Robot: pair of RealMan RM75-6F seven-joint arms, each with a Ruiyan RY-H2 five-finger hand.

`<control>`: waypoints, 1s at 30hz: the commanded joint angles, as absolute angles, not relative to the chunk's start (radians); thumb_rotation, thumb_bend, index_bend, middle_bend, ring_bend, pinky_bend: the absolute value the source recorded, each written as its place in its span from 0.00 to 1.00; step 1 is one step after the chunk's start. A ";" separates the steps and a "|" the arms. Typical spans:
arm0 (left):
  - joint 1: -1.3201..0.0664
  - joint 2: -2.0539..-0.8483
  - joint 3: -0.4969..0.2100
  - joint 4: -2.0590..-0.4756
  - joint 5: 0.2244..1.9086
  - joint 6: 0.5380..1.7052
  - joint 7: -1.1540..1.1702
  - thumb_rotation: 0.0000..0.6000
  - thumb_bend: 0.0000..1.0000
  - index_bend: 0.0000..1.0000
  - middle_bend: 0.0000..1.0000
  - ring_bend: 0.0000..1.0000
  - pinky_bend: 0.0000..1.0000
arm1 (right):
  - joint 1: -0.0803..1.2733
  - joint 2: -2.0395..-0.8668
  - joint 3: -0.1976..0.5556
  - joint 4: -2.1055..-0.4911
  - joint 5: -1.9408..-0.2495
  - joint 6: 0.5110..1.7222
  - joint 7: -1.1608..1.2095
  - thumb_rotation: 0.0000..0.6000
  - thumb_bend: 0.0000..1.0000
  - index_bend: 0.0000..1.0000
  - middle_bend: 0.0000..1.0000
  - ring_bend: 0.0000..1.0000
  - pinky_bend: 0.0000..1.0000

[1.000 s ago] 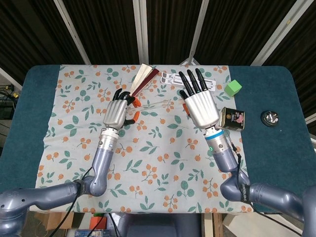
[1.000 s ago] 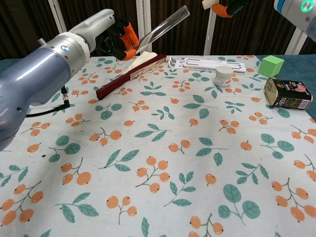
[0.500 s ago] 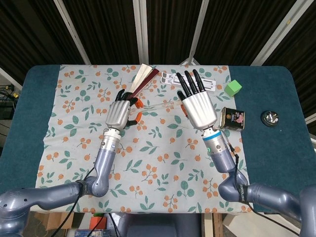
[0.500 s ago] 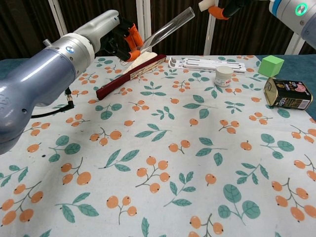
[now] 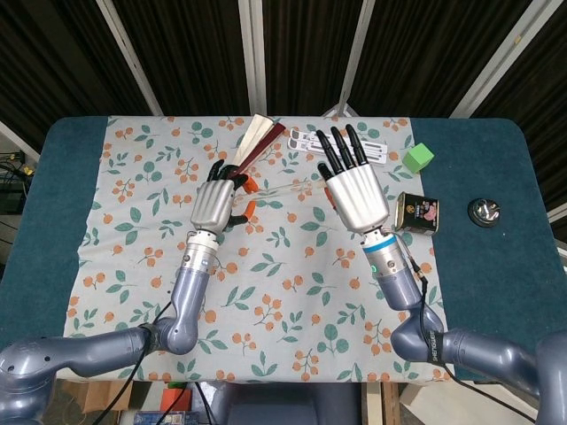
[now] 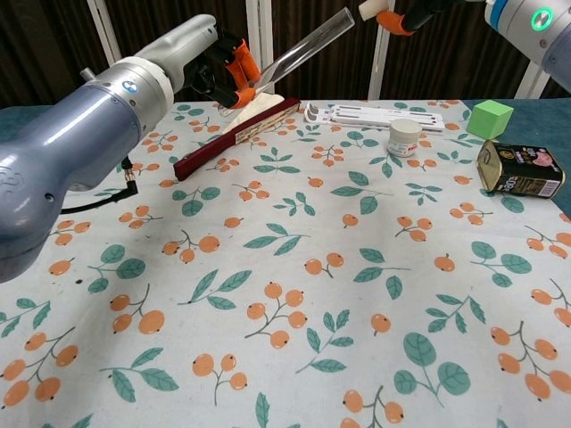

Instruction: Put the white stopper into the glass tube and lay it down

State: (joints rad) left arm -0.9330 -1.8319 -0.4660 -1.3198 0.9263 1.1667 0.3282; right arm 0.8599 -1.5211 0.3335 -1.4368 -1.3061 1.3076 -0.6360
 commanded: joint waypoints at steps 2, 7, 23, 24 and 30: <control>-0.934 -1.835 -0.470 -1.322 0.918 1.170 0.334 1.00 0.60 0.60 0.65 0.18 0.02 | 0.859 -1.523 0.334 -1.439 -1.306 1.308 -0.640 1.00 0.47 0.63 0.12 0.00 0.00; -0.934 -1.833 -0.472 -1.327 0.912 1.170 0.339 1.00 0.60 0.60 0.65 0.18 0.02 | 0.861 -1.526 0.336 -1.438 -1.304 1.307 -0.649 1.00 0.47 0.63 0.12 0.00 0.00; -0.934 -1.833 -0.467 -1.334 0.909 1.172 0.346 1.00 0.60 0.60 0.65 0.18 0.02 | 0.860 -1.533 0.339 -1.436 -1.298 1.306 -0.666 1.00 0.47 0.63 0.12 0.00 0.00; -0.935 -1.833 -0.468 -1.334 0.908 1.173 0.348 1.00 0.60 0.60 0.65 0.18 0.02 | 0.860 -1.534 0.339 -1.436 -1.299 1.306 -0.667 1.00 0.47 0.63 0.12 0.00 0.00; -0.938 -1.836 -0.472 -1.341 0.898 1.178 0.360 1.00 0.60 0.60 0.65 0.18 0.03 | 0.861 -1.537 0.337 -1.429 -1.301 1.306 -0.672 1.00 0.47 0.63 0.12 0.00 0.00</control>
State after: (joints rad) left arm -0.9379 -1.8359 -0.4723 -1.3399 0.8993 1.1778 0.3591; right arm 0.8606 -1.5371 0.3368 -1.4298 -1.3009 1.3056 -0.6719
